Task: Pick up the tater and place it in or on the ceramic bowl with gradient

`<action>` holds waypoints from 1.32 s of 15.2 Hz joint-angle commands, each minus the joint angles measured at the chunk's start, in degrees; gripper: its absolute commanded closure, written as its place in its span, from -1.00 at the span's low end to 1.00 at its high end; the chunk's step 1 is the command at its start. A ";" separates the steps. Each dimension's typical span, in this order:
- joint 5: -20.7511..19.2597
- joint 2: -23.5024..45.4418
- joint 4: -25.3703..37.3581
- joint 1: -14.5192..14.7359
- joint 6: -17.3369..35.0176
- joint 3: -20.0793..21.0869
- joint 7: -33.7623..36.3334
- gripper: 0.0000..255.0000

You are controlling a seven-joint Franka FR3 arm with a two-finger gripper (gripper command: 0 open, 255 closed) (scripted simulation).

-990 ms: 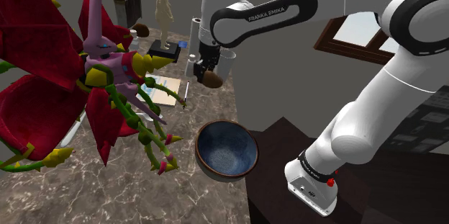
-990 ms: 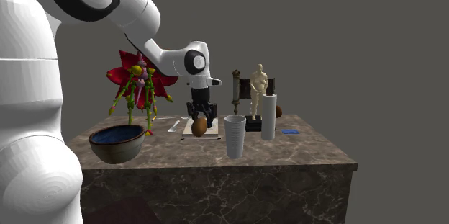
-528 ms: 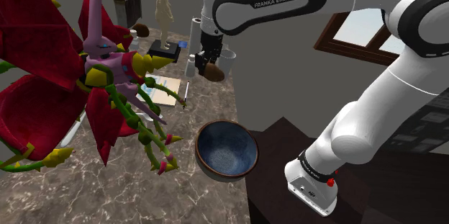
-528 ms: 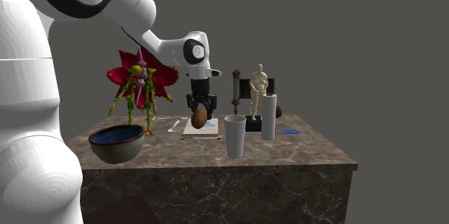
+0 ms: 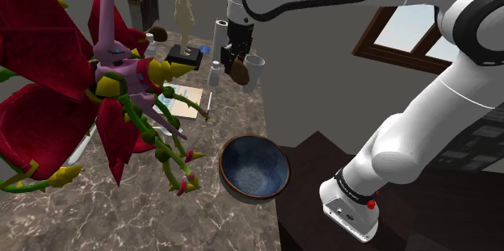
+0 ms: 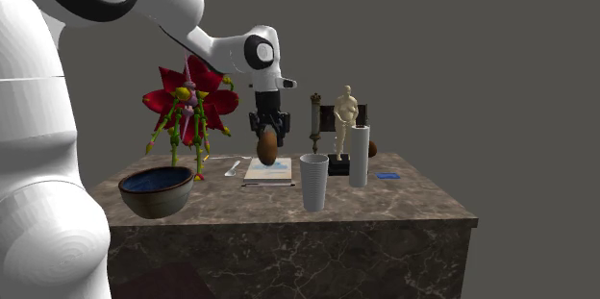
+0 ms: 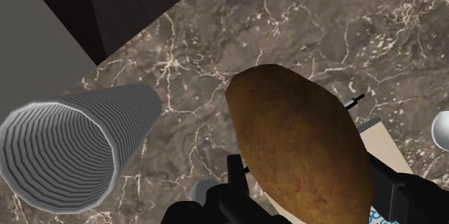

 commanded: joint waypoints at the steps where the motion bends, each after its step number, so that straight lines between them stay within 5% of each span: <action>1: 0.14 -0.49 0.93 0.00 -1.43 -0.01 -0.13 1.00; 5: 0.28 -0.96 3.09 -0.01 -4.05 -0.02 -0.34 1.00; 20: 7.95 -20.64 -15.36 8.43 -4.99 8.69 12.95 1.00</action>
